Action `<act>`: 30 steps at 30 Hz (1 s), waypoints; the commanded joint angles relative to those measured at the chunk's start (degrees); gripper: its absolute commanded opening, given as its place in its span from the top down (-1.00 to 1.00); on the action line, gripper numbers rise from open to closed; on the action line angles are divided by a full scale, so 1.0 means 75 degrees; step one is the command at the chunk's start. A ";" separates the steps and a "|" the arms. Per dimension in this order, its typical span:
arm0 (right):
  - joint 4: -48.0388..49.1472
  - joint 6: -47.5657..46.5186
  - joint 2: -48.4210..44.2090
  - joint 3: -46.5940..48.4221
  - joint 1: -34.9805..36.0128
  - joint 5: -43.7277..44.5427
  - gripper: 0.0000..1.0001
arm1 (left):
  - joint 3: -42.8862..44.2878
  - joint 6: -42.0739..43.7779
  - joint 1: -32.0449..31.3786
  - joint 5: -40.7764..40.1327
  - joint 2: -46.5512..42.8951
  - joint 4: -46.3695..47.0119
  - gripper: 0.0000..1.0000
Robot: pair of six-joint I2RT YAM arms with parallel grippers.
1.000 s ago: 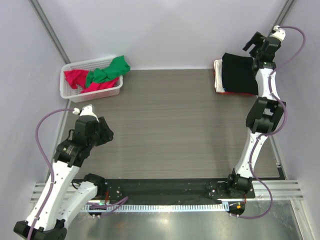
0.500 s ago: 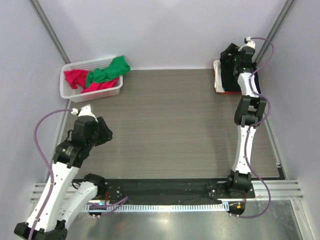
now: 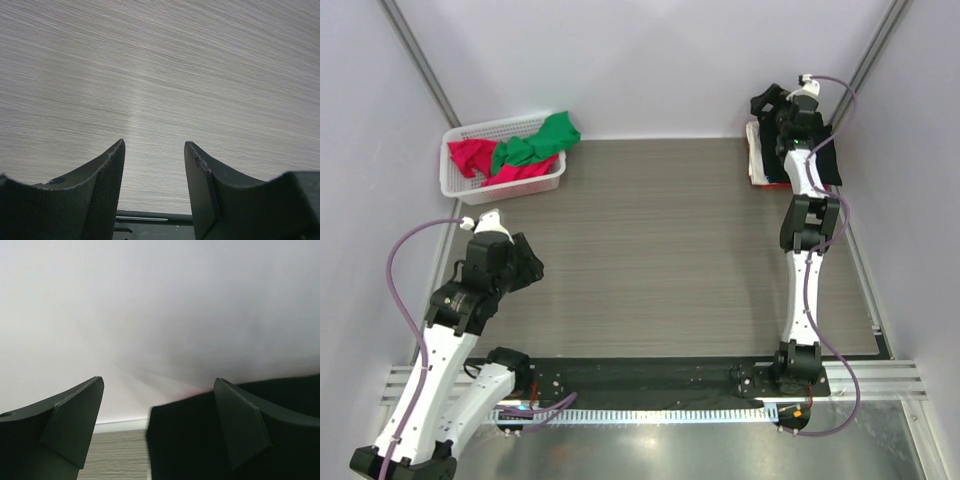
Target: Fold and stack the t-shirts
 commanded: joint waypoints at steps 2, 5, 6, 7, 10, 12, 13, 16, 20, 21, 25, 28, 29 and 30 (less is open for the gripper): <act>0.0780 -0.0059 -0.1810 0.0363 0.0245 0.0143 -0.99 | 0.0090 0.0039 0.0058 -0.0044 -0.0213 0.0185 -0.07; 0.0886 0.0222 -0.2679 0.0048 0.0327 0.0003 -0.99 | 0.0090 0.0051 0.0069 -0.0032 -0.0353 0.0208 -0.13; 0.0840 0.0327 -0.3320 -0.0081 0.0385 -0.0021 -0.99 | 0.0090 0.0051 0.0058 -0.0032 -0.0389 0.0208 -0.14; 0.0828 0.0606 -0.3639 -0.0488 0.0421 -0.0045 -0.99 | 0.0090 0.0062 0.0092 -0.0021 -0.0459 0.0232 -0.15; 0.0582 0.1241 -0.5173 -0.1813 0.0655 -0.0220 -0.99 | 0.0067 0.0086 0.0128 -0.0009 -0.0705 0.0279 -0.20; 0.0149 0.1429 -0.6400 -0.3143 0.0923 -0.0337 -0.99 | 0.0055 0.0086 0.0128 -0.0009 -0.0904 0.0302 -0.28; 0.0008 0.1534 -0.6814 -0.3652 0.0983 -0.0349 -0.99 | 0.0055 0.0086 0.0140 -0.0020 -0.0940 0.0325 -0.32; -0.0589 0.1559 -0.8521 -0.5831 0.1707 -0.0350 -1.00 | 0.0137 0.0086 0.0128 -0.0266 -0.0975 0.0209 -0.62; -0.1349 0.1745 -1.0635 -0.8480 0.2529 -0.0139 -0.99 | 0.0149 0.0074 0.0128 -0.0430 -0.1034 0.0197 -0.99; -0.1538 0.1781 -1.0998 -0.9366 0.2658 -0.0115 -0.99 | 0.0149 0.0074 0.0128 -0.0500 -0.1057 0.0185 -0.99; -0.2464 0.1957 -1.2733 -1.1177 0.3268 -0.0115 -0.99 | 0.0137 0.0109 0.0128 -0.0583 -0.1022 0.0278 -0.99; -0.3097 0.2296 -1.3999 -1.2431 0.3479 -0.0184 -0.99 | 0.0020 0.0226 0.0128 -0.0804 -0.0999 0.0442 -0.99; -0.3377 0.2355 -1.4582 -1.2689 0.3491 -0.0290 -0.99 | 0.0008 0.0308 0.0116 -0.0910 -0.0987 0.0443 -0.99; -0.3554 0.2437 -1.4855 -1.3133 0.3491 -0.0256 -0.99 | -0.0003 0.0308 0.0128 -0.1062 -0.0999 0.0466 -0.99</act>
